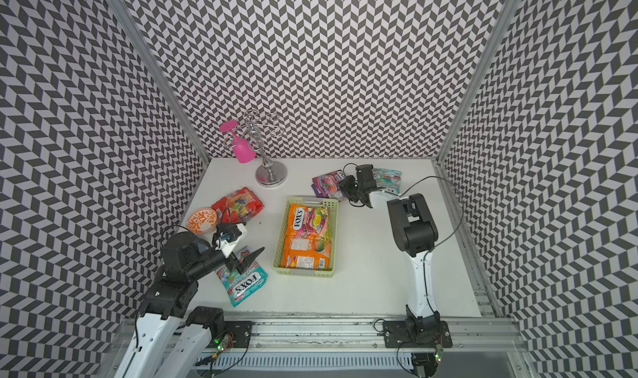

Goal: Put the candies in the basket
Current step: Pick up the candy at the center of the board.

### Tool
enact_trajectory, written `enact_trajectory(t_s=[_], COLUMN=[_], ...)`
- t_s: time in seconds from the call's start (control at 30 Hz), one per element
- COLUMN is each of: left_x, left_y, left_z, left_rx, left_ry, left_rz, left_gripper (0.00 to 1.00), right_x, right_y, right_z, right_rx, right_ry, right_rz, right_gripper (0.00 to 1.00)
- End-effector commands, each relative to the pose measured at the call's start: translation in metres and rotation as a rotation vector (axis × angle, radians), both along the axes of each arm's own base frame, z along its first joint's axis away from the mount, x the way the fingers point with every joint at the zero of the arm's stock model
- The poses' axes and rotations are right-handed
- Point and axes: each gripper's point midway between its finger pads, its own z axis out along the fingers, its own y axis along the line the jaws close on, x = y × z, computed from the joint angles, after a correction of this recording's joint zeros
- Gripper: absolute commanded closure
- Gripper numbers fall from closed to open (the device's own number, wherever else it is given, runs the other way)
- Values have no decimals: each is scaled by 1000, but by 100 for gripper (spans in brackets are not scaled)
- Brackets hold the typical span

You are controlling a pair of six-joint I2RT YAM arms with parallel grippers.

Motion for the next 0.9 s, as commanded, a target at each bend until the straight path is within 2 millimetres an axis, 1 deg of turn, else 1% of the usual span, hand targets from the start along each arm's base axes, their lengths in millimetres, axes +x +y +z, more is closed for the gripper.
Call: enact_trajectory(t_s=[0.0, 0.07, 0.13, 0.17, 0.27, 0.3, 0.33, 0.43, 0.57, 0.73, 0.87], left_x=[1, 0, 0, 0, 0, 0, 0, 1, 0, 1, 0], left_y=[1, -1, 0, 1, 0, 0, -1, 2, -1, 1, 0], left_z=[5, 5, 5, 6, 5, 5, 5, 5, 4, 5, 6], left_rx=[-6, -9, -6, -6, -6, -6, -8, -6, -8, -5, -8], left_ry=[-22, -22, -22, -24, -21, -24, -22, -22, -21, -22, -23], left_rz=[5, -4, -1, 6, 2, -2, -4, 8, -6, 7, -1], left_gripper=[1, 1, 1, 1, 1, 1, 1, 1, 1, 1, 1], right_x=[13, 16, 19, 20, 22, 23, 24, 27, 28, 23, 11], right_y=[2, 5, 4, 4, 5, 5, 4, 6, 14, 22, 28], right_z=[-2, -3, -3, -3, 2, 8, 12, 38, 87, 138, 174], right_rx=[21, 25, 27, 29, 25, 19, 13, 18, 37, 39, 5], right_ry=[-28, -30, -35, -40, -58, -73, -86, -149, -253, -366, -448], right_rz=[-10, -1, -7, -11, -4, 2, 2, 9, 61, 138, 213], right_gripper=[58, 62, 68, 73, 92, 98, 100, 100, 100, 100, 100])
